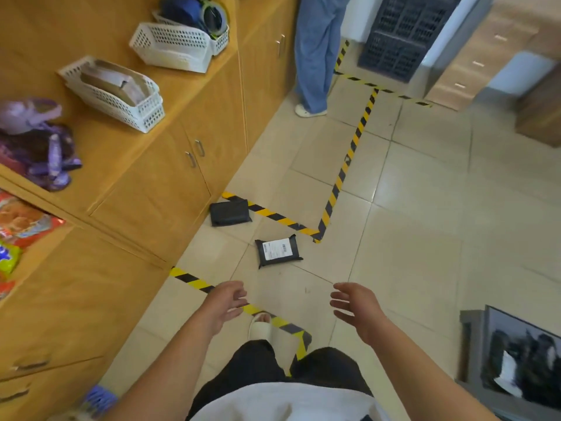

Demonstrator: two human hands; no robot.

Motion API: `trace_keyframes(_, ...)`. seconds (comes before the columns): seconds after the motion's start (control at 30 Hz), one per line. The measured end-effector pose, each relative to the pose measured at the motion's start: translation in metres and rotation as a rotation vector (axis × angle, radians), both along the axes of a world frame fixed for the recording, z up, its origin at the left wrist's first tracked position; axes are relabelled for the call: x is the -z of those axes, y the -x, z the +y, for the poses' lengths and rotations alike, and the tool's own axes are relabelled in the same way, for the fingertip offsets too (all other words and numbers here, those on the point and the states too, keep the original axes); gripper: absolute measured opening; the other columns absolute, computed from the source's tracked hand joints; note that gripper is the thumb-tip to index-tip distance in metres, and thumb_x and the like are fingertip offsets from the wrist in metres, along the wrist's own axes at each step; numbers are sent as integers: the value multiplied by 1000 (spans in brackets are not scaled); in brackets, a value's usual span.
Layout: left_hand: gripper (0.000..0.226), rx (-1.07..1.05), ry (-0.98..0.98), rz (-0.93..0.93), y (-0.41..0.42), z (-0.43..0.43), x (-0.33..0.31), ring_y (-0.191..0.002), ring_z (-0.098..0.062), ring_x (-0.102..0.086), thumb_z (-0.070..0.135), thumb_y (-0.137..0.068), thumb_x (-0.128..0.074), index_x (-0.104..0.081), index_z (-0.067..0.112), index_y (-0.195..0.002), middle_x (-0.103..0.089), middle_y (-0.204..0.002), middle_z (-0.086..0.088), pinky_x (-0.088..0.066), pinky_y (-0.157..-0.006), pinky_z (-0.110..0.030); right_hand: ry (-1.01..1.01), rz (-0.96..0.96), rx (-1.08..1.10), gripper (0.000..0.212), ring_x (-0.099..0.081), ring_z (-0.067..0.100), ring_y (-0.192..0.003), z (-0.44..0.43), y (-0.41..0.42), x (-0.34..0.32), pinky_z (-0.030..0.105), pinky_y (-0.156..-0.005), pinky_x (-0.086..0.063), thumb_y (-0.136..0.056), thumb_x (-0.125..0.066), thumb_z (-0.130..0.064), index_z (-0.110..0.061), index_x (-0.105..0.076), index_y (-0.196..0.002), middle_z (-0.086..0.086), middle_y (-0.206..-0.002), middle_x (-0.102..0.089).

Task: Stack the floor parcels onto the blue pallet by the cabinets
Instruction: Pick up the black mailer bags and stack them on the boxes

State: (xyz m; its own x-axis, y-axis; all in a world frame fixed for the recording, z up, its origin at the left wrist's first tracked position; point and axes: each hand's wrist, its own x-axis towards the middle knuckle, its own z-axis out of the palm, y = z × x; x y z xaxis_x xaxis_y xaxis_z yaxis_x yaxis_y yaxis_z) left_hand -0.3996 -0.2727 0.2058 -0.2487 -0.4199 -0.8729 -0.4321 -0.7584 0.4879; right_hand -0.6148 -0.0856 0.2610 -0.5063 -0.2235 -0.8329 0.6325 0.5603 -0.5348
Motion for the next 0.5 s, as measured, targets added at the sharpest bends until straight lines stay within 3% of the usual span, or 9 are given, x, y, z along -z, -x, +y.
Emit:
trace_keyframes(0.17, 25, 15, -17, -54, 76, -57, 3, -100, -27, -64, 20, -96, -56, -61, 10, -118, -65, -97, -8, -52, -96, -41, -4, -83, -43, 25, -69, 31, -100, -47, 64, 6, 40, -84, -56, -94, -61, -21, -7, -67, -114, 15, -110, -70)
trace_keyframes(0.27, 22, 0, -32, -58, 114, -81, 14, -103, -25, -64, 20, -95, -56, -60, 12, -116, -66, -105, -9, -52, -98, -41, 16, -190, -66, 22, -65, 26, -85, -78, 106, 17, 36, -77, -53, -96, -59, -20, -6, -65, -112, 13, -99, -66)
trace_keyframes(0.37, 18, -86, -60, -116, 142, -92, 25, -101, -26, -62, 18, -95, -56, -59, 10, -111, -64, -100, -9, -51, -94, -40, -92, -189, -203, 21, -63, 23, -78, -109, 152, 39, 35, -75, -52, -97, -55, -17, -5, -63, -113, 12, -91, -64)
trace_keyframes(0.5, 6, -215, -111, -216, 170, -90, 42, -82, -21, -60, 14, -96, -53, -59, 11, -96, -59, -96, -10, -49, -85, -37, -165, -182, -475, 17, -61, 24, -80, -157, 212, 71, 32, -73, -51, -96, -59, -20, -6, -63, -105, 11, -93, -63)
